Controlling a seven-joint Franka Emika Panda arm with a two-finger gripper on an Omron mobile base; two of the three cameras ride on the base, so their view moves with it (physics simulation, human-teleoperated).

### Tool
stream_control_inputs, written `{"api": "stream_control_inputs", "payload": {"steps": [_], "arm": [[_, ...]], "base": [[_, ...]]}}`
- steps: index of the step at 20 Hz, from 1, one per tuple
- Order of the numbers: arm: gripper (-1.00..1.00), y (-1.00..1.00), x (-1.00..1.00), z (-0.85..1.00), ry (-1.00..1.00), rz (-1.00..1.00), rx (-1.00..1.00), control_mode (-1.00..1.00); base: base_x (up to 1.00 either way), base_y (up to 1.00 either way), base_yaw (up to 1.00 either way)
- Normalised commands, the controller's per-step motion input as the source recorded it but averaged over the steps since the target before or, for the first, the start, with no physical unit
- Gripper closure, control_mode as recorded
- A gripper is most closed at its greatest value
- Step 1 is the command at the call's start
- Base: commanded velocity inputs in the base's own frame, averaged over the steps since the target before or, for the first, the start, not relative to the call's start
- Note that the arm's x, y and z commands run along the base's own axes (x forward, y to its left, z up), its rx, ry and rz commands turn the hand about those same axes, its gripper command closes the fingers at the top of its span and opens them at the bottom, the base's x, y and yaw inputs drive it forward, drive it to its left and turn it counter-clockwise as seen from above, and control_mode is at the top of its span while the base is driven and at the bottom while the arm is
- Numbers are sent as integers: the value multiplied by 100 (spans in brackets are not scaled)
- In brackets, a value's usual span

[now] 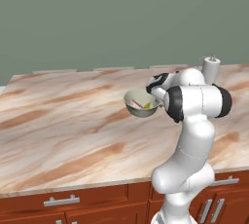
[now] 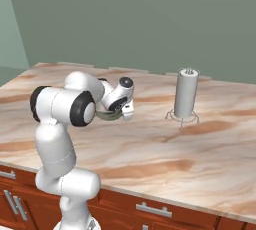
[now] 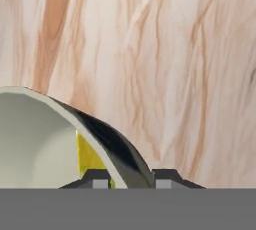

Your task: The microwave is finished heating the steak and lemon wedge. Take the bowl containing the food and place it on the dining counter.

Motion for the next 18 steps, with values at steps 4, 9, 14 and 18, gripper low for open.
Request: {"api": "stream_control_inputs", "payload": {"steps": [4,9,14,18], "arm": [[-100,0,0,-5,-2,0,-1,-100],[-100,0,-36,56,0,0,2,-100],[-100,0,-74,100,0,0,1,-100],[-100,4,-99,100,-7,6,0,-100]], "base": [[0,0,0],[0,0,0],[0,0,0],[0,0,0]]}}
